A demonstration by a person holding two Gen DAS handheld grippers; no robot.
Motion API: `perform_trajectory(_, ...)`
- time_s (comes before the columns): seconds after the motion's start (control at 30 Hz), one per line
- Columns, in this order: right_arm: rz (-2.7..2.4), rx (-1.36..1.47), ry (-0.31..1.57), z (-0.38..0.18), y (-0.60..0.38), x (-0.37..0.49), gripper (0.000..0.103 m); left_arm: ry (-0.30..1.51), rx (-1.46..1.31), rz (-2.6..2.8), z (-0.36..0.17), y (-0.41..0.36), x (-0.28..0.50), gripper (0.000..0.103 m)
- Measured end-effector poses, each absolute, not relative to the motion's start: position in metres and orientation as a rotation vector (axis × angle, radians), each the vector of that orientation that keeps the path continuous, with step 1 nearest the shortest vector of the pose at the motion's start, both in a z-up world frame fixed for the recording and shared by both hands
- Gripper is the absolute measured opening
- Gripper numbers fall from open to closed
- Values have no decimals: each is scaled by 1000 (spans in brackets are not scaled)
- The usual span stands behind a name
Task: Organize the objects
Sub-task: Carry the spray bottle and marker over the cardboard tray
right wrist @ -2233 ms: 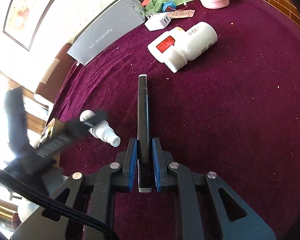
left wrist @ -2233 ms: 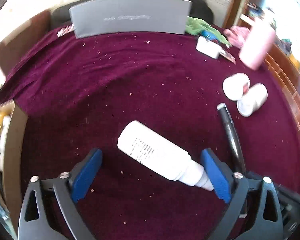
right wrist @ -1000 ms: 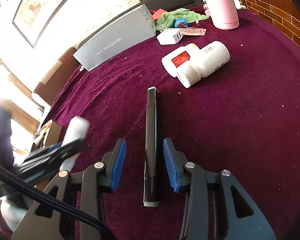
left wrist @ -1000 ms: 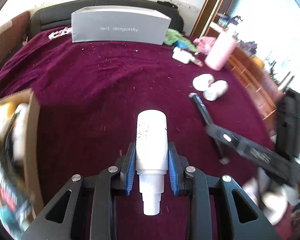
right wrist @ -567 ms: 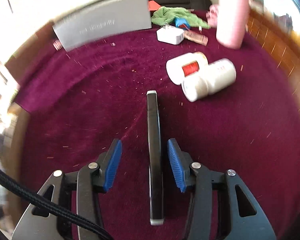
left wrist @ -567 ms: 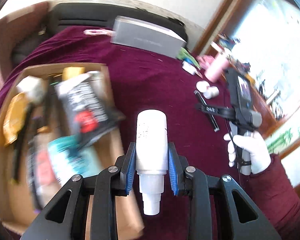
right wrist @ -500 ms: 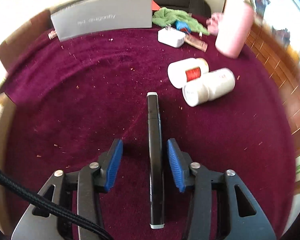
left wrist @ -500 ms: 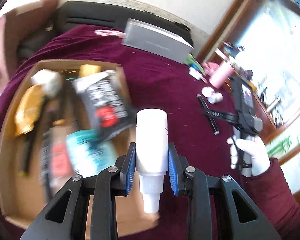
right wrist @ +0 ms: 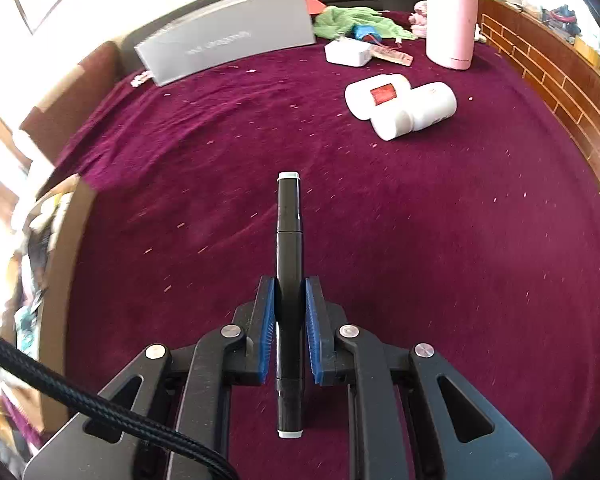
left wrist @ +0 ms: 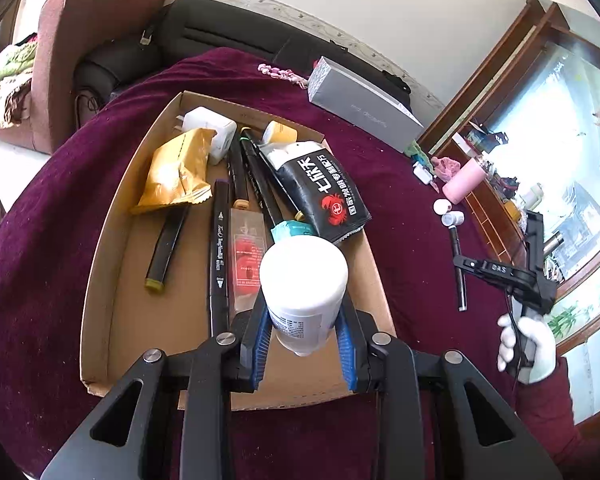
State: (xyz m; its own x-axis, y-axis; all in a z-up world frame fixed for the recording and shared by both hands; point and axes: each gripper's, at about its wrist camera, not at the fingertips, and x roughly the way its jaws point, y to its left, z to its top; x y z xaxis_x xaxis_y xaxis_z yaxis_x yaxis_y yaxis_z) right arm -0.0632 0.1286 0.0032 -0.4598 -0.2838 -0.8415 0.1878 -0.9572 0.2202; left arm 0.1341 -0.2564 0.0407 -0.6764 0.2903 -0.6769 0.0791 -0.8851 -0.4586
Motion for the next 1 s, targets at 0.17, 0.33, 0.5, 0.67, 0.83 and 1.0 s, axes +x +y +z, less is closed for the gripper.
perform_trajectory(0.17,-2435,1364,-185,17,121,-40,13,-659,-1158,2696,47,-248,136,25)
perform_trajectory(0.33,-2378,1274,-154,33,94,-15,13,-600,-1089,2726,63,-240,142,25)
perform_trajectory(0.5,-2325,1185,-65,50,58,8,13,-575,-1010,2756,78,-241,151,25)
perform_trajectory(0.67,-2288,1114,50,62,21,28,13,-579,-969,2791,89,-249,160,25)
perform_trajectory(0.83,-2277,1037,144,73,-6,44,13,-602,-945,2826,92,-263,168,25)
perform_trajectory(1.0,-2270,968,209,85,-27,60,13,-632,-950,2841,87,-276,170,25)
